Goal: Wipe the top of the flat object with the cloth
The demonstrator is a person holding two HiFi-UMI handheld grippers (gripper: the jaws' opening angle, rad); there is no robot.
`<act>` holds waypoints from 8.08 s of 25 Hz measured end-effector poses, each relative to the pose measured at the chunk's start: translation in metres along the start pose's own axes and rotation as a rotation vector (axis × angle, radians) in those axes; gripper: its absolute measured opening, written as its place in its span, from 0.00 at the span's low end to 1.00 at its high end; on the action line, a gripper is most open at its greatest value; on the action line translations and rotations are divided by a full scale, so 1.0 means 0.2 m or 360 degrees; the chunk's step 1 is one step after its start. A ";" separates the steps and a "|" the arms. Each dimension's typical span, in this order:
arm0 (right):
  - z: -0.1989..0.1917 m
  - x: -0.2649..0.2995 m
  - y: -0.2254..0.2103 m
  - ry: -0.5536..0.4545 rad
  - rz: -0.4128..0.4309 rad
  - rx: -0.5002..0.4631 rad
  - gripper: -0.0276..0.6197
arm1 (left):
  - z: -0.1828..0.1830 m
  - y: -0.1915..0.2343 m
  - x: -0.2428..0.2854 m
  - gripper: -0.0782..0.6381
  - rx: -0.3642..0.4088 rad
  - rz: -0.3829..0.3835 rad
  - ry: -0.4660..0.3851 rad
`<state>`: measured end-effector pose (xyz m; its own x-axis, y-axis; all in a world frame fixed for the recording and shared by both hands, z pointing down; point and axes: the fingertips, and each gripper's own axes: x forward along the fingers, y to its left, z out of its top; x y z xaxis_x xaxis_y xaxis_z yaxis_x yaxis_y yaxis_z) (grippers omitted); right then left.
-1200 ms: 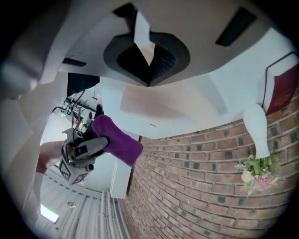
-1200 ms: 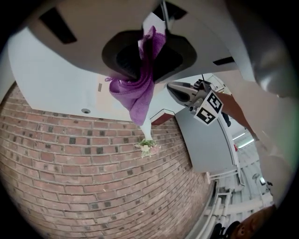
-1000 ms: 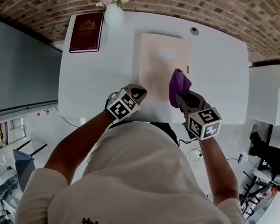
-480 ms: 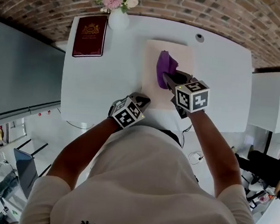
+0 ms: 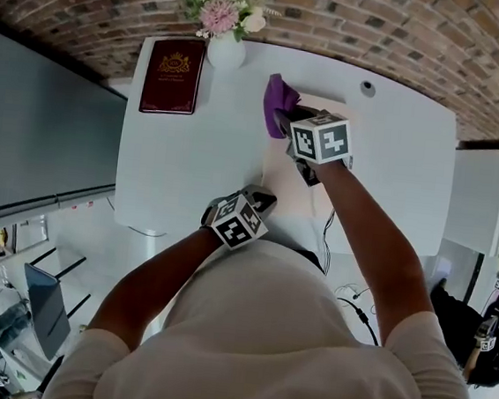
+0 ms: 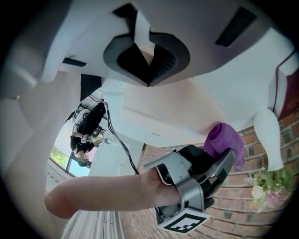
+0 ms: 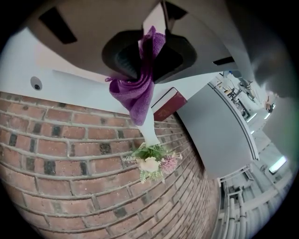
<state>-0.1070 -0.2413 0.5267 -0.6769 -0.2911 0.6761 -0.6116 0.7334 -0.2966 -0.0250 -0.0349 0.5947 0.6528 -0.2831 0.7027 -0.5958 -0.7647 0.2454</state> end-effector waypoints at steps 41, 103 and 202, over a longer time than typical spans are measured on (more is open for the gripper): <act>-0.28 -0.34 -0.88 0.0133 -0.0403 0.0137 0.17 | 0.01 0.01 0.01 0.14 -0.0161 0.0065 -0.0047; -0.39 -0.35 -0.52 0.0192 -0.0338 0.0013 0.17 | -0.01 0.00 0.01 0.14 -0.0108 0.0095 -0.0026; -0.51 -0.35 0.18 0.0162 -0.0086 -0.0117 0.17 | -0.02 -0.02 0.02 0.14 0.0016 0.0038 -0.0024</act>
<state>-0.0405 -0.1317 0.5371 -0.5963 -0.2703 0.7559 -0.6120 0.7624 -0.2101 -0.0218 -0.0300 0.5991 0.6455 -0.3096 0.6982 -0.6063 -0.7637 0.2219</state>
